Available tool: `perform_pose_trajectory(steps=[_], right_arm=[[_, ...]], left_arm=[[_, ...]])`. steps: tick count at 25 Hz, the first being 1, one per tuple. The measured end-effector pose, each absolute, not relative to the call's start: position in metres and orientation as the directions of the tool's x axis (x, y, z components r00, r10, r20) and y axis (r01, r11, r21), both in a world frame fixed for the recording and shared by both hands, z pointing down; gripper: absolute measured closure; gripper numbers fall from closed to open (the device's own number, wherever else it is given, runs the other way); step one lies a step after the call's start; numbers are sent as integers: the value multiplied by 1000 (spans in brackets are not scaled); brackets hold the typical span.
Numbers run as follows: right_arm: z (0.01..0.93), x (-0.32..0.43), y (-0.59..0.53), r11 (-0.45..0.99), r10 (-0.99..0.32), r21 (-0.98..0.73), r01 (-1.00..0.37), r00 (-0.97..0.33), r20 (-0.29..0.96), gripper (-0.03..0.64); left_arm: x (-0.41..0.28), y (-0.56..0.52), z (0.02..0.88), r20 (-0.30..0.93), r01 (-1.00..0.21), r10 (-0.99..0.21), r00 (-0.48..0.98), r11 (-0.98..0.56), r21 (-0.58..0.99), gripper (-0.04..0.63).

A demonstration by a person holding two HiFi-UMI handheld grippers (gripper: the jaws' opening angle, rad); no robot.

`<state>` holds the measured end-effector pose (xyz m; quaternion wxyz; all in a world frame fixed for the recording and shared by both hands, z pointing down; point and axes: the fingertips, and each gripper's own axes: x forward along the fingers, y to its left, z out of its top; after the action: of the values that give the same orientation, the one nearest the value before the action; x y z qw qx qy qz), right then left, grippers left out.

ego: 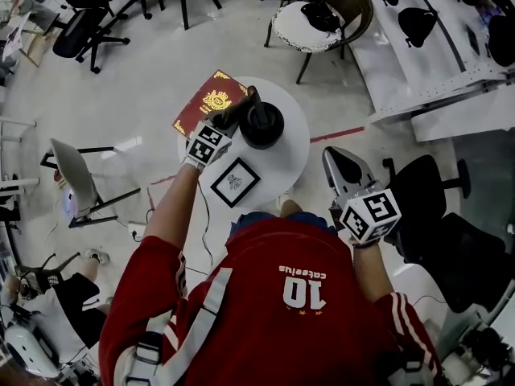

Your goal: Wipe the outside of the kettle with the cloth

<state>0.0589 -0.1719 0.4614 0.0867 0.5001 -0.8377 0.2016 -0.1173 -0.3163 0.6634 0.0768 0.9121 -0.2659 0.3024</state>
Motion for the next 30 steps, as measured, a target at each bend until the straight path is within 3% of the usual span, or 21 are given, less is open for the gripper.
perform_pose_trajectory(steps=[30], right_arm=[[446, 23, -112, 468, -787, -207, -859, -511, 344, 600]], left_arm=[[-126, -261, 641, 501, -622, -519, 693, -781, 51, 548]])
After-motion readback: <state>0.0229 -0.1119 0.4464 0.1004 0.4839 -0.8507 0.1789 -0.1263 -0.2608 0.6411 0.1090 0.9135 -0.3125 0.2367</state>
